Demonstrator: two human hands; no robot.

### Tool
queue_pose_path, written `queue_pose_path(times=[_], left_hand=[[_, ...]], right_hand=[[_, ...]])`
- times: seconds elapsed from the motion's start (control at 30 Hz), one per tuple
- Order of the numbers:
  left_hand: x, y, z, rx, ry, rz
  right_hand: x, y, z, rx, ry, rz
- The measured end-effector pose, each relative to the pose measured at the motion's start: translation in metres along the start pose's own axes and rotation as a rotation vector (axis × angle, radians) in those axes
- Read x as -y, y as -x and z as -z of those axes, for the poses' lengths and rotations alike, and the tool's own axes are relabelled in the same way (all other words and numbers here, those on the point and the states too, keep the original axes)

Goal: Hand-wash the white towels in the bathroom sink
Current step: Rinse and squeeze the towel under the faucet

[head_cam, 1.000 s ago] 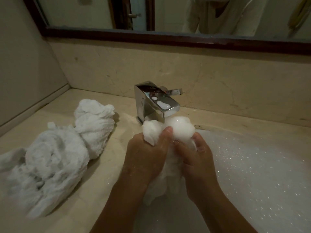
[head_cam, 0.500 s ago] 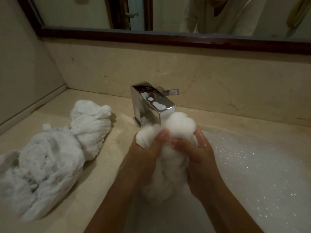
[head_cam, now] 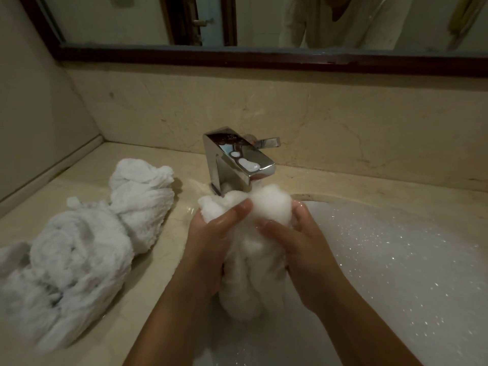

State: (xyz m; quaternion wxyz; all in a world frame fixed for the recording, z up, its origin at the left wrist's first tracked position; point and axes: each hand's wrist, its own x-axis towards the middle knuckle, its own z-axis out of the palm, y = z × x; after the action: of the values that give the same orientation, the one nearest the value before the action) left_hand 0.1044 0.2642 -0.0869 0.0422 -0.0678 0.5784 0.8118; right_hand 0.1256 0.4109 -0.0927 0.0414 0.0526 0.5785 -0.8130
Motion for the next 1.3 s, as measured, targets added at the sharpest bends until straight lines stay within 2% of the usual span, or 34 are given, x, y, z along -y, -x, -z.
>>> queue_pose_path(times=[0.2, 0.33, 0.4, 0.47, 0.53, 0.6, 0.67, 0.77, 0.9, 1.07, 1.17, 1.3], left_hand=[[0.0, -0.006, 0.004, 0.229, -0.022, 0.123], [0.003, -0.008, -0.002, 0.036, -0.194, 0.055], [0.003, -0.009, -0.002, -0.06, -0.142, 0.033], [0.001, -0.011, 0.002, -0.117, -0.125, -0.013], [-0.002, -0.01, 0.004, -0.092, -0.07, -0.036], [-0.005, -0.006, 0.005, -0.022, -0.008, -0.035], [-0.005, -0.004, 0.004, -0.004, -0.024, -0.056], [-0.001, -0.006, 0.004, -0.099, -0.147, -0.106], [0.0, -0.012, 0.004, -0.23, -0.209, -0.138], [-0.003, -0.012, 0.002, -0.126, -0.126, -0.154], [-0.001, -0.01, 0.001, -0.002, -0.18, -0.134], [0.0, -0.013, -0.006, 0.055, -0.237, -0.086]], right_hand=[[-0.005, -0.003, 0.001, 0.0, 0.295, 0.116], [-0.008, -0.001, -0.003, -0.04, 0.382, 0.101], [-0.007, -0.002, -0.001, -0.071, 0.293, 0.059], [-0.003, -0.004, 0.0, 0.002, 0.1, -0.06], [0.001, -0.003, -0.001, 0.16, -0.098, -0.192], [0.001, -0.002, -0.001, 0.195, -0.133, -0.234], [-0.002, -0.002, -0.001, 0.118, -0.093, -0.159], [-0.001, -0.002, 0.0, -0.036, -0.081, -0.04], [0.006, -0.001, 0.002, -0.127, -0.239, 0.026], [0.014, 0.001, -0.002, 0.049, -0.521, -0.078], [0.011, 0.001, -0.003, 0.064, -0.507, -0.117], [0.007, -0.002, 0.0, 0.041, -0.414, -0.108]])
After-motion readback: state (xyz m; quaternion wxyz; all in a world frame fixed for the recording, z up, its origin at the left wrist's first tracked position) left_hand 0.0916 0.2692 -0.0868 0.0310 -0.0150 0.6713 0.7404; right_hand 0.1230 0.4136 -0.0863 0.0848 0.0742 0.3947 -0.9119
